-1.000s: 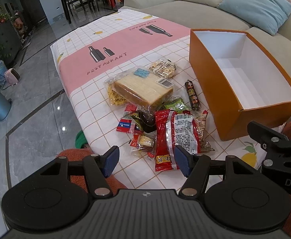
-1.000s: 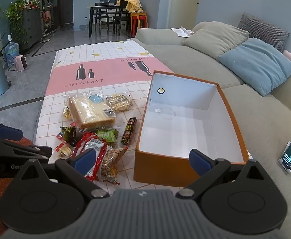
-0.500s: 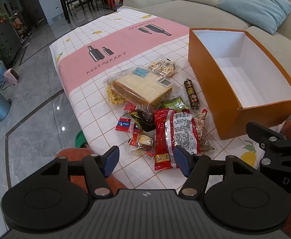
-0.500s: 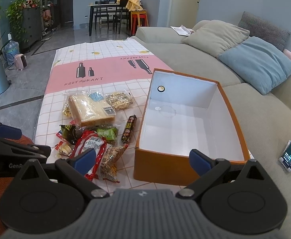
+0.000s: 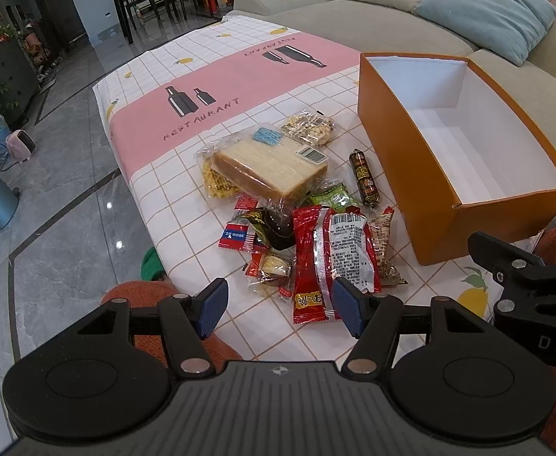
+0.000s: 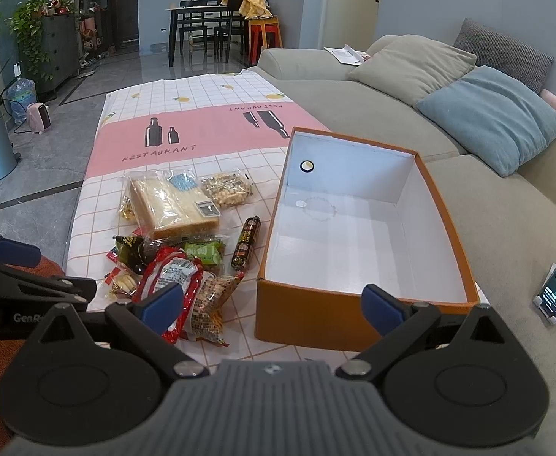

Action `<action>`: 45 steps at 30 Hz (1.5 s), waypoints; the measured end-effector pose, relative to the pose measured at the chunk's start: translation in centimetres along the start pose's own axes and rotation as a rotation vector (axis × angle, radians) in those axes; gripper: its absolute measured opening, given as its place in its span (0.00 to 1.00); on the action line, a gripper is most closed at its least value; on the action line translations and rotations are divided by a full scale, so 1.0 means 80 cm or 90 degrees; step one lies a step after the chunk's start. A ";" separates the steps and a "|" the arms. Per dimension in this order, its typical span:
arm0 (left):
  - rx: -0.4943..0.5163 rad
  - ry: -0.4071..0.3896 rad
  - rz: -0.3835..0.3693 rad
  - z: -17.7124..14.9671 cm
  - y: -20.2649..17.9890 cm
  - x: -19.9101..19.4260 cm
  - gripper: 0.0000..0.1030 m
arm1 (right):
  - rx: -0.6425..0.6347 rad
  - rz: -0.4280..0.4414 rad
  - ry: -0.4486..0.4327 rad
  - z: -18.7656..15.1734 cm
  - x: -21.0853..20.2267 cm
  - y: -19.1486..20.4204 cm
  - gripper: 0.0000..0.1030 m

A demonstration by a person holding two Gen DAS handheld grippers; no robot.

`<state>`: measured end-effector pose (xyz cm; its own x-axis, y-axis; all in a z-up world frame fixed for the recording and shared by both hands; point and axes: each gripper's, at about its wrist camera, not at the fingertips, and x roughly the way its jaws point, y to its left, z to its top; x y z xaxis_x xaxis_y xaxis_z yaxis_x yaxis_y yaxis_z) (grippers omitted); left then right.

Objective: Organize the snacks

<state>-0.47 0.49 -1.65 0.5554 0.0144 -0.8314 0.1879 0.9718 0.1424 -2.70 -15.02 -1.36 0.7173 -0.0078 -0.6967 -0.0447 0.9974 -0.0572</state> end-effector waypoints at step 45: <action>-0.062 0.039 -0.193 0.039 0.054 0.091 0.72 | -0.091 0.107 0.043 0.040 0.109 0.037 0.22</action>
<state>6.88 4.06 -5.42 0.4356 -0.2682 -0.8593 0.2578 0.9518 -0.1664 5.65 -11.87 -5.32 0.6436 0.1483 -0.7509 -0.2614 0.9647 -0.0335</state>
